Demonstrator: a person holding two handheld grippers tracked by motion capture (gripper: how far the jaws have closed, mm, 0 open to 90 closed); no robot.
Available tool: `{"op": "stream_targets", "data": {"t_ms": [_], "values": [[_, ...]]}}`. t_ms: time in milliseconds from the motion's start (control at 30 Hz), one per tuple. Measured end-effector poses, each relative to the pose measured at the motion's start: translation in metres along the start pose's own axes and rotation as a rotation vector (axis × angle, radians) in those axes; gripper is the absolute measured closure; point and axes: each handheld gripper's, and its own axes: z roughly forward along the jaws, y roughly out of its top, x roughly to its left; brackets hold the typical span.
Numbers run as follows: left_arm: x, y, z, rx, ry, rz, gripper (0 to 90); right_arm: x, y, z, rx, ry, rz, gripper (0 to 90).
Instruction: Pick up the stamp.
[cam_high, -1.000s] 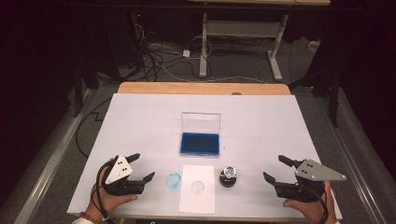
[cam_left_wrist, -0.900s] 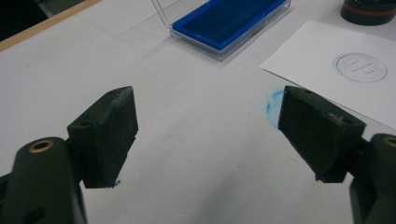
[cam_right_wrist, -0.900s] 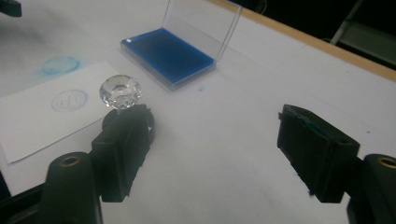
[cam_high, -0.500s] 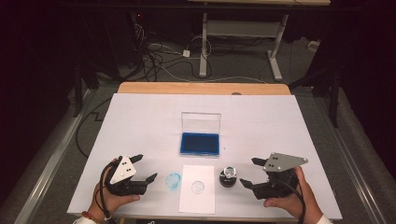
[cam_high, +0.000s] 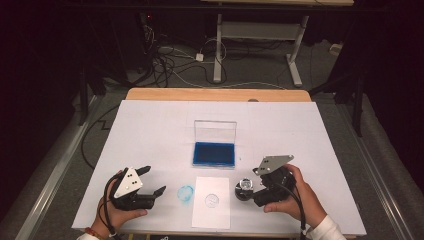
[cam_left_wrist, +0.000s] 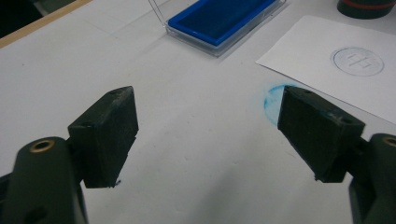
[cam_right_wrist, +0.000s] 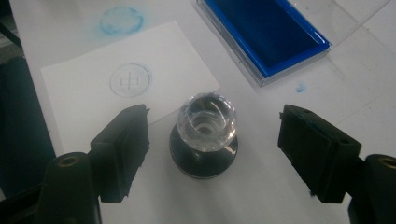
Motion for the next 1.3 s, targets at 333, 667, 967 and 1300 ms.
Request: {"op": "stream_targets", "data": {"t_ms": [333, 667, 967, 1300], "values": [[-0.003, -0.002, 0.001, 0.024, 0.001, 0.005, 19.3, 0.0, 0.007, 0.015, 0.095, 0.025, -0.045, 33.4], [-0.003, -0.003, 0.002, 0.034, -0.001, 0.01, 19.4, 0.0, 0.013, 0.023, 0.131, 0.038, -0.056, 37.6], [-0.004, -0.004, 0.004, 0.046, -0.011, 0.02, 19.4, 0.001, 0.013, 0.027, 0.149, 0.032, -0.078, 46.0], [-0.006, -0.004, 0.006, 0.058, -0.028, 0.03, 20.2, 0.003, 0.014, 0.025, 0.131, 0.017, -0.095, 54.6]]}}
